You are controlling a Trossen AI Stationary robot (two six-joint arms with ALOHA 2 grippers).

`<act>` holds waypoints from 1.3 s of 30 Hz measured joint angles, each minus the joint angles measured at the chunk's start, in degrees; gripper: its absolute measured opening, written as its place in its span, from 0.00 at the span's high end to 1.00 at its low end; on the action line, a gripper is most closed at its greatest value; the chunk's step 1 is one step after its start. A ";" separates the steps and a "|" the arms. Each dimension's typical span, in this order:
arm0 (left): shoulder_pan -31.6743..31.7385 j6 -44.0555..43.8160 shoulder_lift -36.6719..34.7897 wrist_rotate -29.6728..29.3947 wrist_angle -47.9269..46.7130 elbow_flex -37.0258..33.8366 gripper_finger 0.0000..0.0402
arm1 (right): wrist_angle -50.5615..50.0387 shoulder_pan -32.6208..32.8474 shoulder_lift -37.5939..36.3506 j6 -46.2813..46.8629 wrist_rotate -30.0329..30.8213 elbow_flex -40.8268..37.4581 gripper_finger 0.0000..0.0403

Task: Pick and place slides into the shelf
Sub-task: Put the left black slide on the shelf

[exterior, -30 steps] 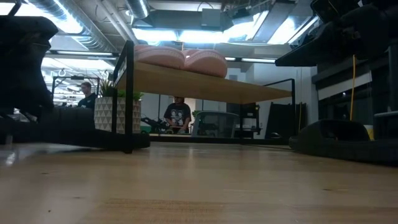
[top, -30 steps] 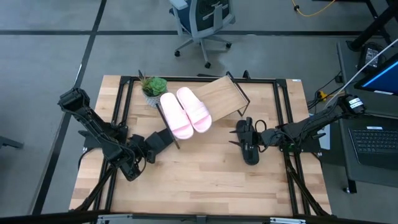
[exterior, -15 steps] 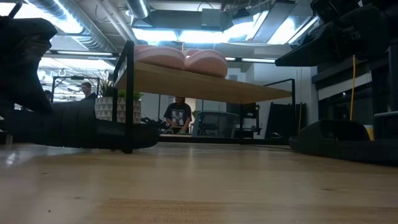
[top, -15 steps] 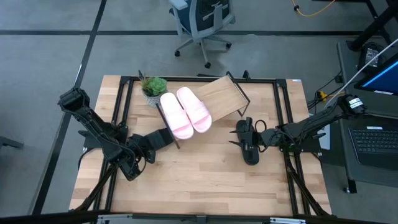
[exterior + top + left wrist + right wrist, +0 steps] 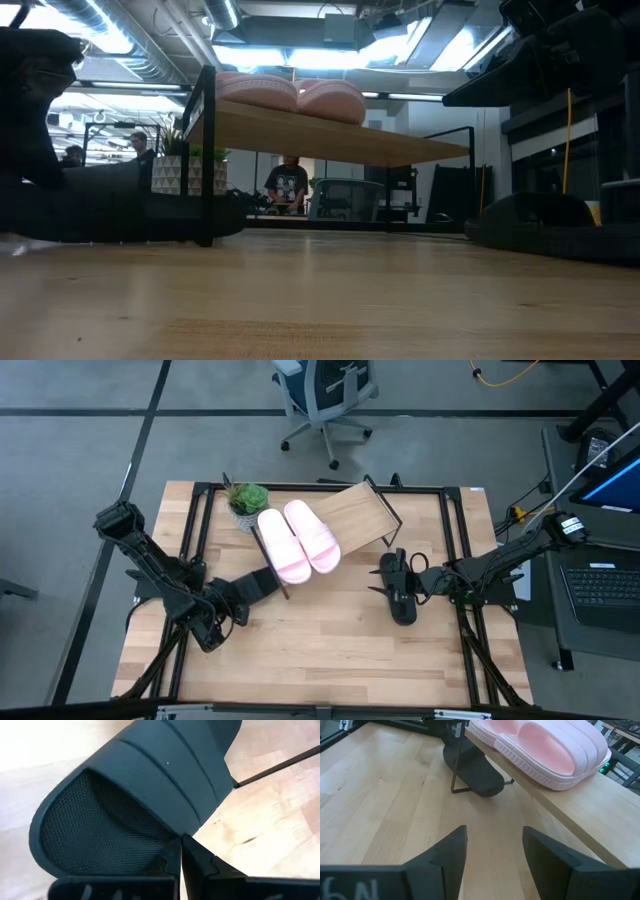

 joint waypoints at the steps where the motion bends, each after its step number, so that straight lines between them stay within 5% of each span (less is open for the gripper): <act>1: -0.05 0.00 0.00 0.49 0.40 0.00 1.00 | 0.01 0.00 0.00 0.00 0.00 0.00 0.52; 12: -1.33 -0.02 -0.03 4.78 0.94 0.08 1.00 | 0.02 0.00 0.00 -0.02 0.01 0.00 0.52; 39: -1.18 -3.08 -0.02 1.19 1.14 0.02 1.00 | 0.10 0.02 0.00 -0.02 0.02 0.00 0.52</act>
